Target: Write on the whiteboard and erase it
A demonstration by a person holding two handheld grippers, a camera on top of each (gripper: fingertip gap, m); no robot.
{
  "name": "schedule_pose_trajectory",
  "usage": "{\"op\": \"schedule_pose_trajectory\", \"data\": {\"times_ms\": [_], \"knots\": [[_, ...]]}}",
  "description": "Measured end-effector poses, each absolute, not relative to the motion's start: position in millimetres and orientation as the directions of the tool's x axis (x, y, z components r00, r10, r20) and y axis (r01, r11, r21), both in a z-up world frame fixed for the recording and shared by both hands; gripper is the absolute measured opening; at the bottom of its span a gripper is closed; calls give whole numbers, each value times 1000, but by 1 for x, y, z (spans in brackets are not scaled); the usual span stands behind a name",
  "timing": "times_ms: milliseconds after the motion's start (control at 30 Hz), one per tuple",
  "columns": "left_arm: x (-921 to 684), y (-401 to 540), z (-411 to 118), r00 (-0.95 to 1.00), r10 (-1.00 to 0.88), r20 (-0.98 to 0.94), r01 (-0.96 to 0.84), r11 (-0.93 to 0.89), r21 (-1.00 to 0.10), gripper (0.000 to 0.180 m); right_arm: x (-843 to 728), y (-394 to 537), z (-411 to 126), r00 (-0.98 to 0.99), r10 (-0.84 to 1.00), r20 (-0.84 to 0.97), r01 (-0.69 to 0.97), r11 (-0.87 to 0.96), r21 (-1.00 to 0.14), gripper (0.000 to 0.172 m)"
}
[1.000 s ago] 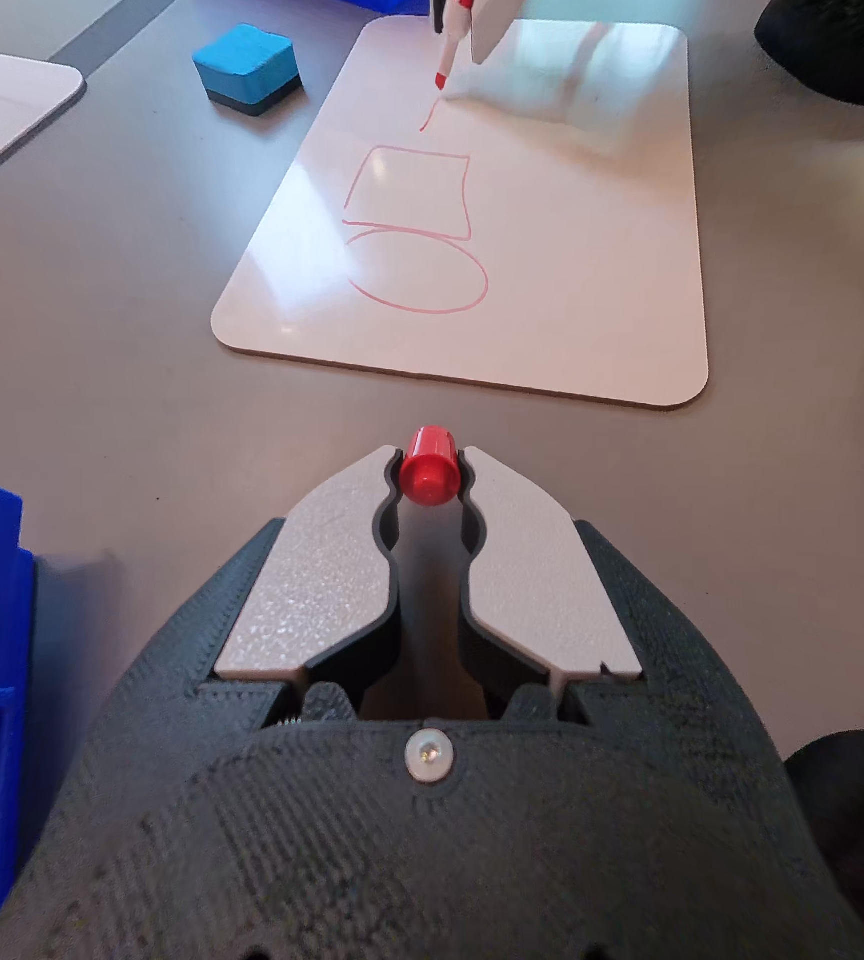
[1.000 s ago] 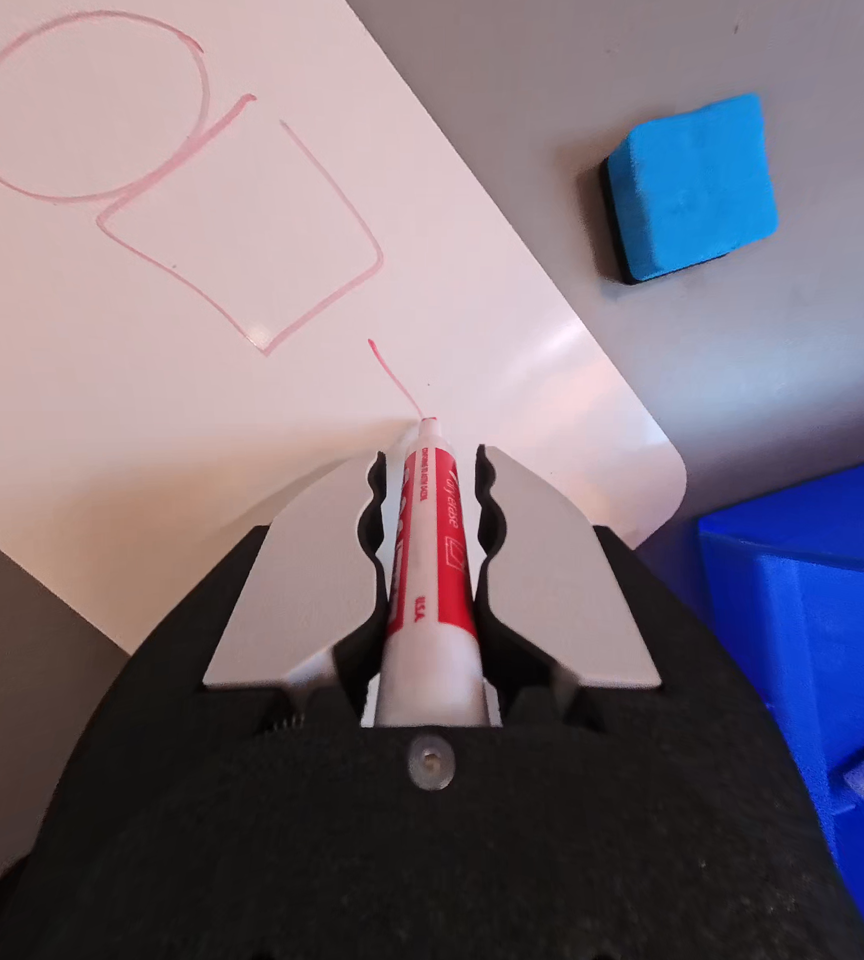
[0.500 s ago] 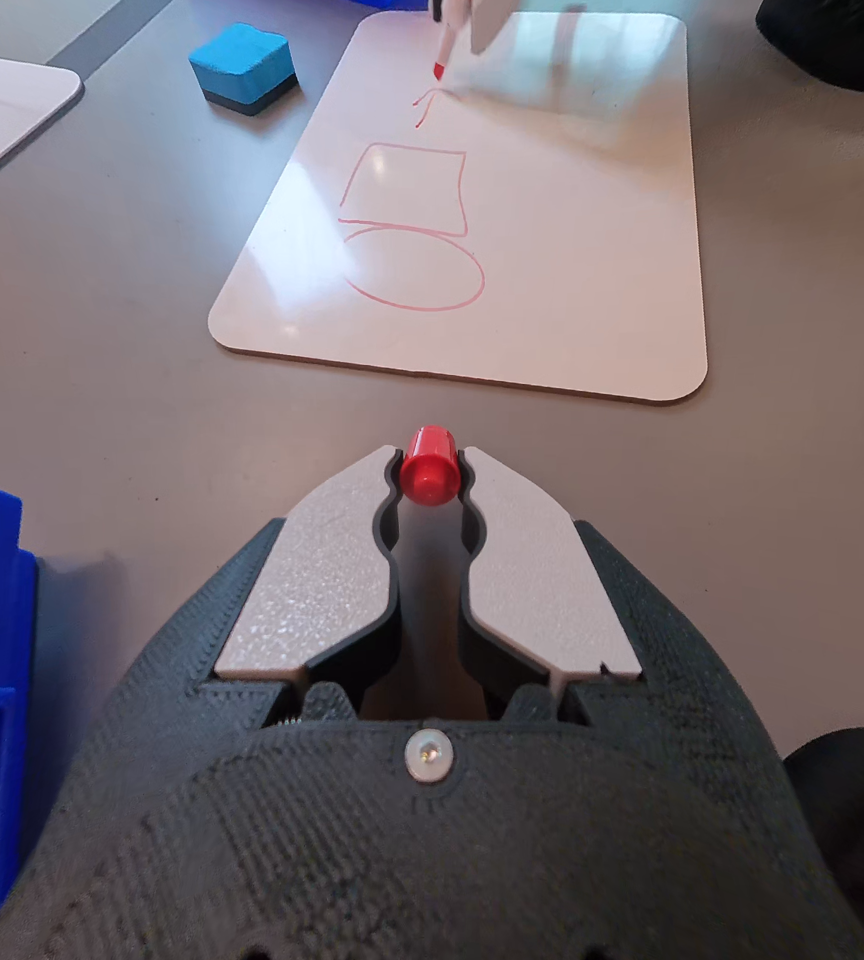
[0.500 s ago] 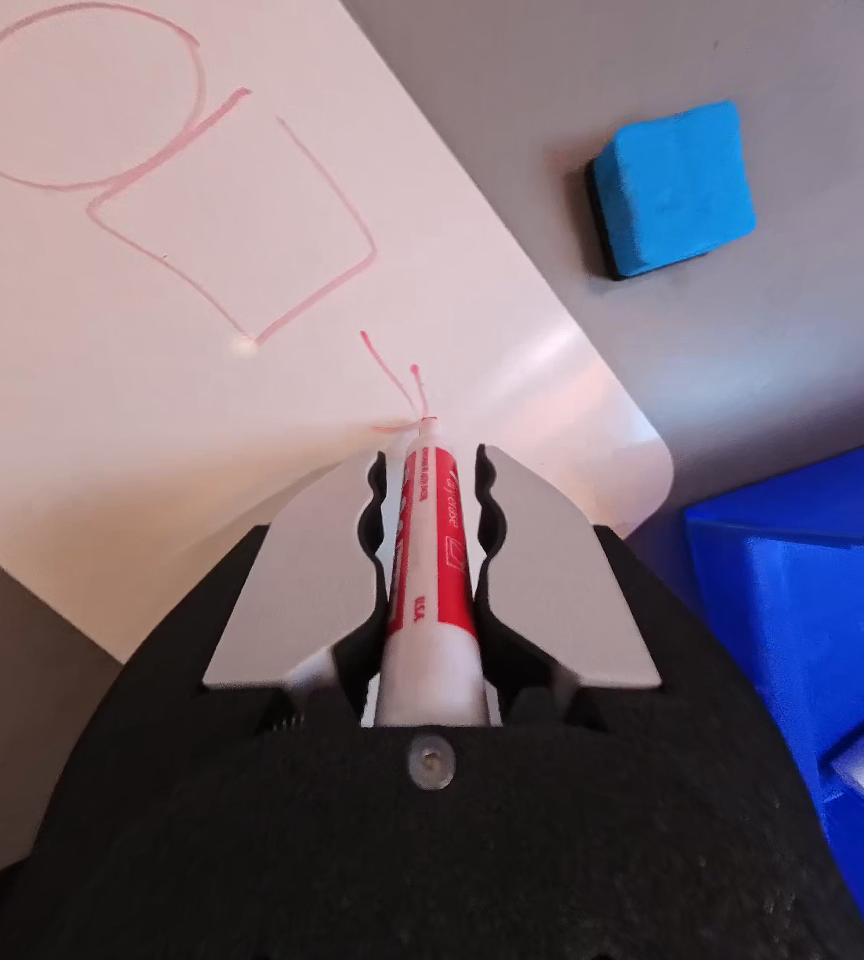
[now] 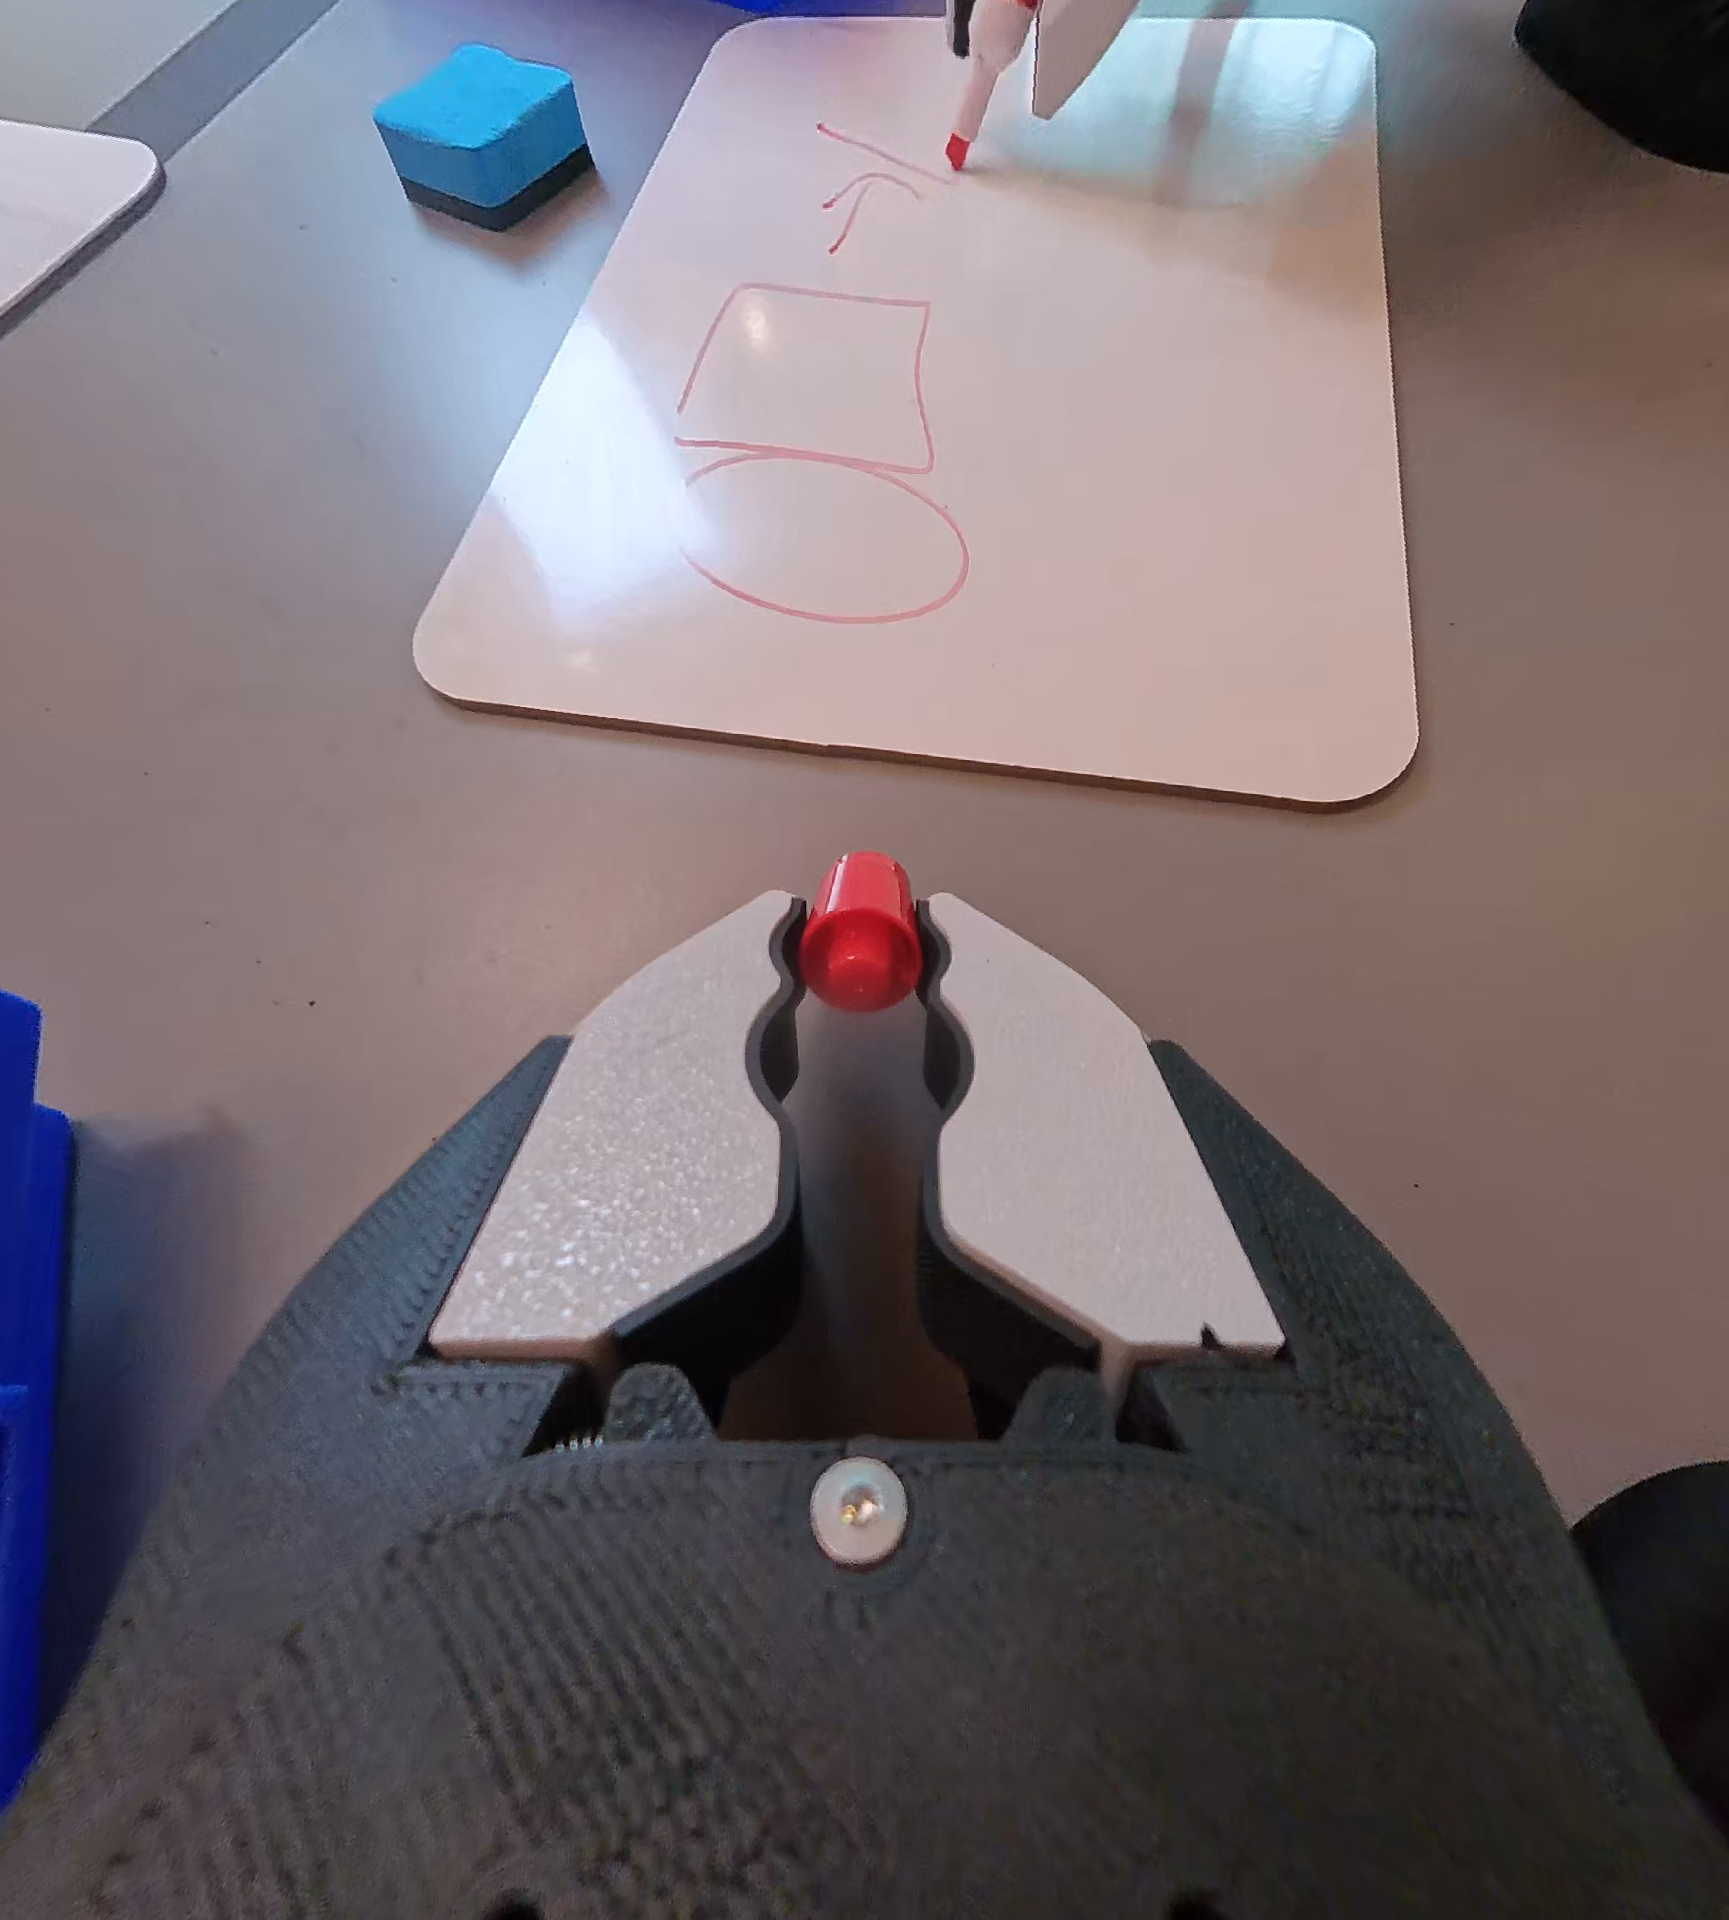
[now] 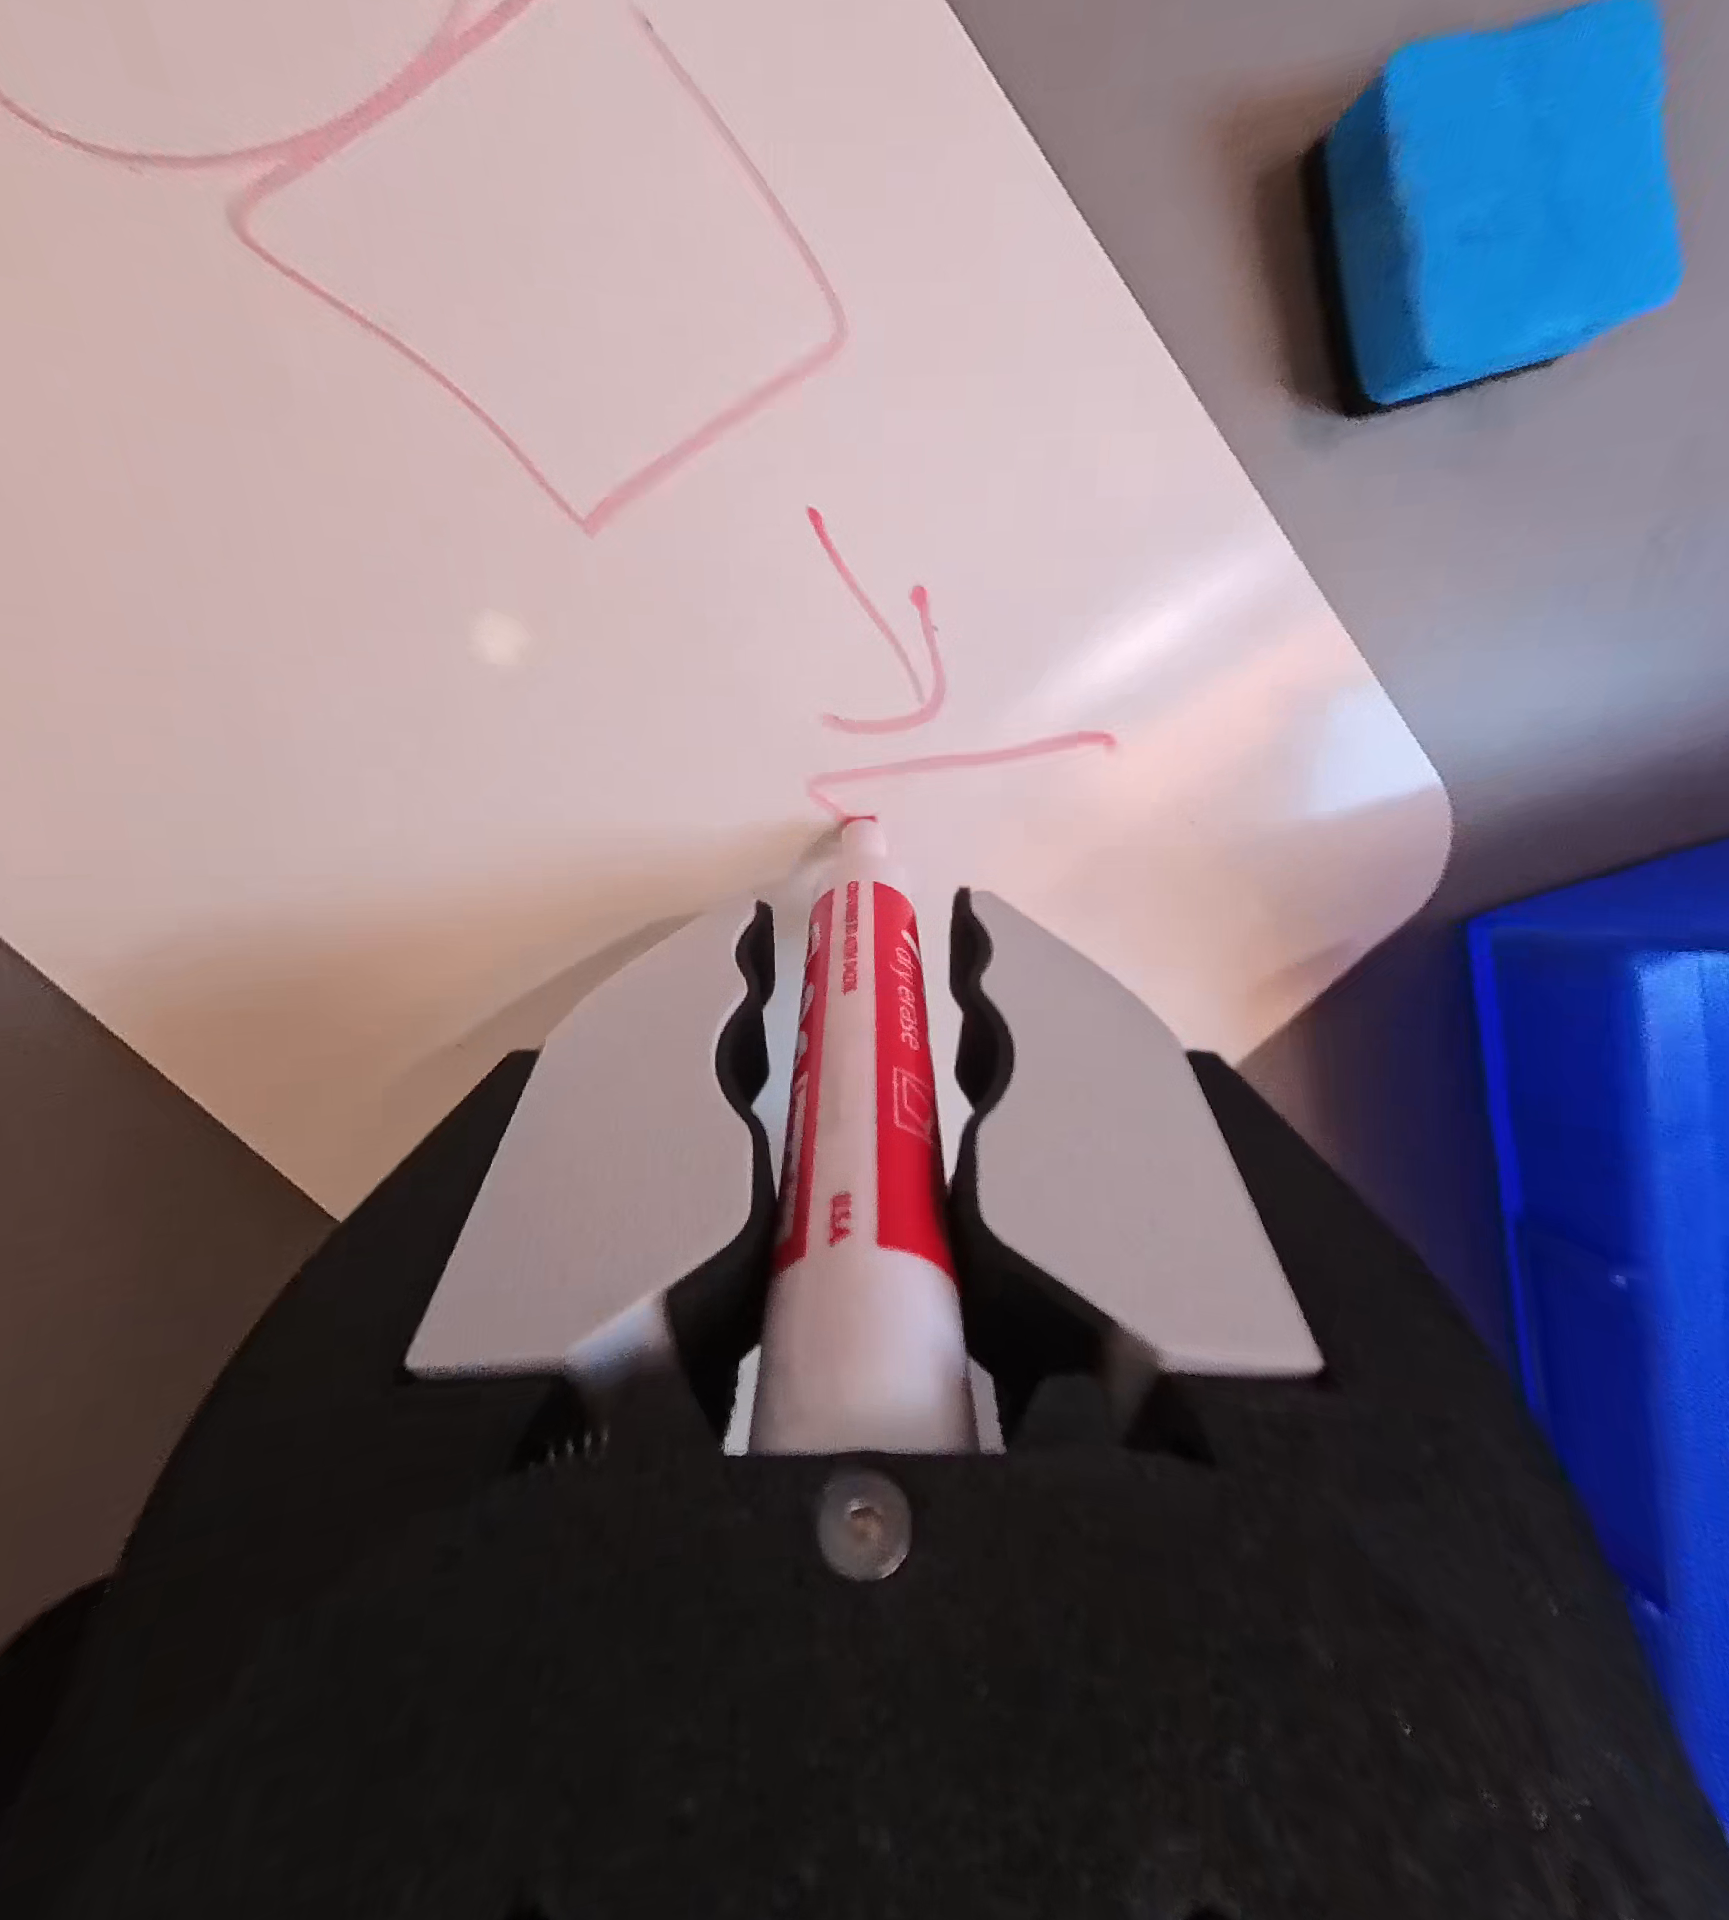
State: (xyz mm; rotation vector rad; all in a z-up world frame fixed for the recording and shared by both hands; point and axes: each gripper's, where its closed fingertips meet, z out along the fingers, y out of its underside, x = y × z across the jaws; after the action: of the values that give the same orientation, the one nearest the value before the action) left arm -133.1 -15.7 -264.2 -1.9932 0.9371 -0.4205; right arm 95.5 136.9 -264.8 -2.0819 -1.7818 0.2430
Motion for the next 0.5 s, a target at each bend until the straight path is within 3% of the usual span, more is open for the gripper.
{"op": "schedule_pose_trajectory", "data": {"times_ms": [133,333,400,500], "knots": [[-132,-16,-264,656,-752,-60,-462,-337,-820,20,132,166,-264,272,948,165,909,-197,-367,36],[-107,-17,-252,620,-783,-52,-425,-279,-861,20,82,190,-264,246,950,191,886,-141,-443,35],[-89,-16,-231,595,-803,-37,-348,-217,-912,20,71,183,-251,243,954,174,841,-118,-528,35],[-64,-18,-181,534,-832,-152,-220,37,-975,20,34,111,-196,108,992,-69,601,-120,-790,35]]}}
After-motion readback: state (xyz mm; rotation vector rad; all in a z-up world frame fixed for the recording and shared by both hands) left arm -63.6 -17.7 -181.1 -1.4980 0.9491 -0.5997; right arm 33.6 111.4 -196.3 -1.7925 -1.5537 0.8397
